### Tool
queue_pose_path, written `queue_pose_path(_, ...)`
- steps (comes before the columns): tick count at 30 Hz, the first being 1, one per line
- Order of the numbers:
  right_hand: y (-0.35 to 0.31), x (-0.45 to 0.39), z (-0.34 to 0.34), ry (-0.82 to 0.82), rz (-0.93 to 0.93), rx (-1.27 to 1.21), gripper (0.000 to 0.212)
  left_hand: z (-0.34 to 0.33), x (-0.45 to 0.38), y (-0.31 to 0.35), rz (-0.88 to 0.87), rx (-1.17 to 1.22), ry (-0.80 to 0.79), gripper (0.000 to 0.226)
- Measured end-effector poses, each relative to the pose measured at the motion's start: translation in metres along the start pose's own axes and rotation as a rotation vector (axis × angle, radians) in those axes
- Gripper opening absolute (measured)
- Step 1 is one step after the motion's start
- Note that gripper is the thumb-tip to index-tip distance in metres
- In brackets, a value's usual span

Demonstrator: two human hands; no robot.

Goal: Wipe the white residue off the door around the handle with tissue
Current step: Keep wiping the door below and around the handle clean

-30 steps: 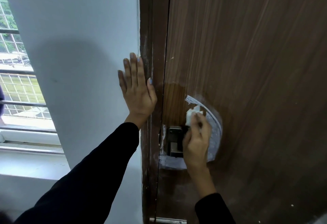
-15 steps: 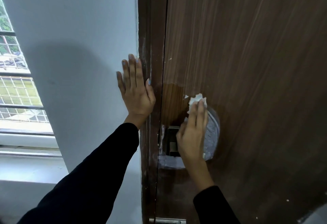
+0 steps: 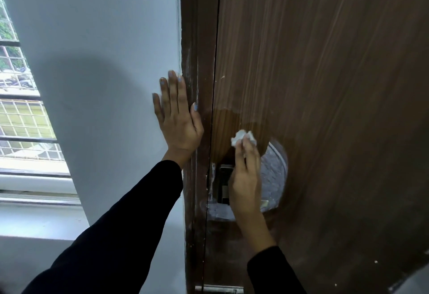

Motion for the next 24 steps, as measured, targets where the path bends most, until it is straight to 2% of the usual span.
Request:
queue_pose_path(3,0.033,0.015,0.006,0.070,-0.065,0.007,0.026,0.000,0.000,0.000,0.004,-0.006,0.003,0.056)
queue_pose_path(5,0.046,0.009,0.021,0.078,-0.129,-0.018,0.024,-0.001,0.000,0.000,0.003,-0.013,0.010,0.055)
queue_pose_path(8,0.047,-0.012,0.029,0.191,-0.210,-0.128,0.026,-0.003,0.000,-0.001,0.000,-0.023,0.022,0.055)
queue_pose_path(10,0.033,-0.018,0.028,0.142,-0.169,-0.156,0.025,-0.004,0.001,-0.001,-0.002,-0.030,0.029,0.055)
queue_pose_path(14,0.036,0.011,0.019,-0.061,-0.064,-0.134,0.027,-0.004,0.001,-0.002,0.000,-0.039,0.028,0.056)
queue_pose_path(16,0.049,0.015,0.024,-0.013,-0.158,-0.159,0.024,-0.004,0.001,-0.001,-0.004,-0.044,0.029,0.055)
queue_pose_path(18,0.054,0.007,0.029,0.107,-0.247,-0.203,0.018,-0.005,0.001,0.000,-0.002,-0.049,0.031,0.055)
queue_pose_path(20,0.045,-0.001,0.027,0.161,-0.234,-0.230,0.015,-0.005,0.001,-0.001,-0.002,-0.053,0.041,0.055)
queue_pose_path(24,0.033,0.008,0.016,-0.076,-0.116,-0.202,0.024,-0.005,0.001,-0.002,-0.009,-0.052,0.054,0.055)
Point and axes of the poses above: each hand's wrist, its own x-axis away from the middle knuckle, its own z-axis out of the back of the hand, y = z × x, the point moved 1 cm from there along -x, towards the middle knuckle, and after that the axes turned 12 degrees about -z, right-handed, at the moved point
